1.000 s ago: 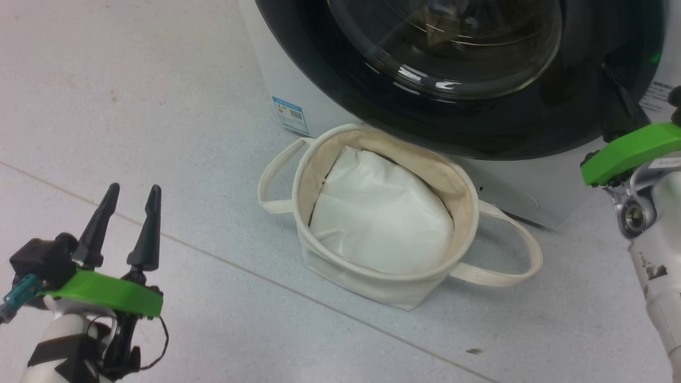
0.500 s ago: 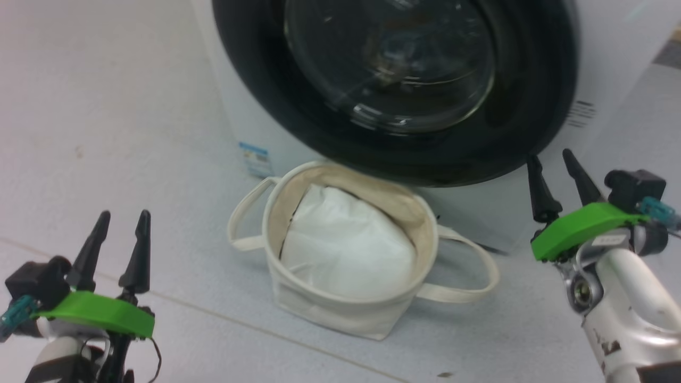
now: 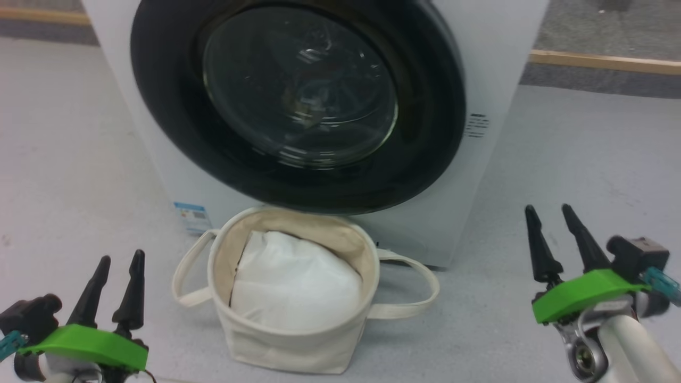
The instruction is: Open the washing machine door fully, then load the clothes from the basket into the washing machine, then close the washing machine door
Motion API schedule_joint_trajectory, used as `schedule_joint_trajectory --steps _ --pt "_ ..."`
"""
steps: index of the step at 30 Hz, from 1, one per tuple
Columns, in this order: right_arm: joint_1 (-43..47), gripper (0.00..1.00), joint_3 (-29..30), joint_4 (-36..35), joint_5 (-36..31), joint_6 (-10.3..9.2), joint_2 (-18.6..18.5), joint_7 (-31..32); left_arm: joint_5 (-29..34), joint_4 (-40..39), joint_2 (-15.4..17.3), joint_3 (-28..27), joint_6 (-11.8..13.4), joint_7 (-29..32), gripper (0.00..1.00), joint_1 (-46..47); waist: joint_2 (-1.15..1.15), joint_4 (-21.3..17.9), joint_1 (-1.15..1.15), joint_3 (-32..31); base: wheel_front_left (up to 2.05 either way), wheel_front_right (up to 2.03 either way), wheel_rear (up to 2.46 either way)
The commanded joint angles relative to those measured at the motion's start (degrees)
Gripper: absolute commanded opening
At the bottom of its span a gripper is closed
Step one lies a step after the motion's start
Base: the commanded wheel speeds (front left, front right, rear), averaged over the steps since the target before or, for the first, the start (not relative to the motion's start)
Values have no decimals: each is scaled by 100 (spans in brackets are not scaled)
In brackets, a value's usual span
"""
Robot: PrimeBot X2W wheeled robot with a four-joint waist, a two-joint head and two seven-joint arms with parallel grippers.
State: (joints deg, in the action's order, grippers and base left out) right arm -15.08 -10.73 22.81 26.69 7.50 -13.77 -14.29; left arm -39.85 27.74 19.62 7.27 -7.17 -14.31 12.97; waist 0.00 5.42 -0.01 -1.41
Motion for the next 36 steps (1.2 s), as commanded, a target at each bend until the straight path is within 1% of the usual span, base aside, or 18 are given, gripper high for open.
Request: schedule_joint_trajectory --steps 1,7,11,36 --pt "-75 100 21 -255 -80 -1 -88 -71 -68 -160 237 -154 -32 -65 100 190 0 -152 1 -115 0 0 0" --pt "326 100 323 -557 -158 -1 -82 -71 -154 -195 318 -107 -32 -67 100 140 0 -213 1 -204 0 0 0" --pt "457 100 474 -635 -232 -1 -65 -71 -177 -196 357 -48 -32 -68 100 135 0 -204 1 -225 0 0 0" --pt "589 100 503 -670 -348 -1 67 -71 -122 -183 380 30 -32 -69 100 133 0 -60 1 -245 0 0 0"
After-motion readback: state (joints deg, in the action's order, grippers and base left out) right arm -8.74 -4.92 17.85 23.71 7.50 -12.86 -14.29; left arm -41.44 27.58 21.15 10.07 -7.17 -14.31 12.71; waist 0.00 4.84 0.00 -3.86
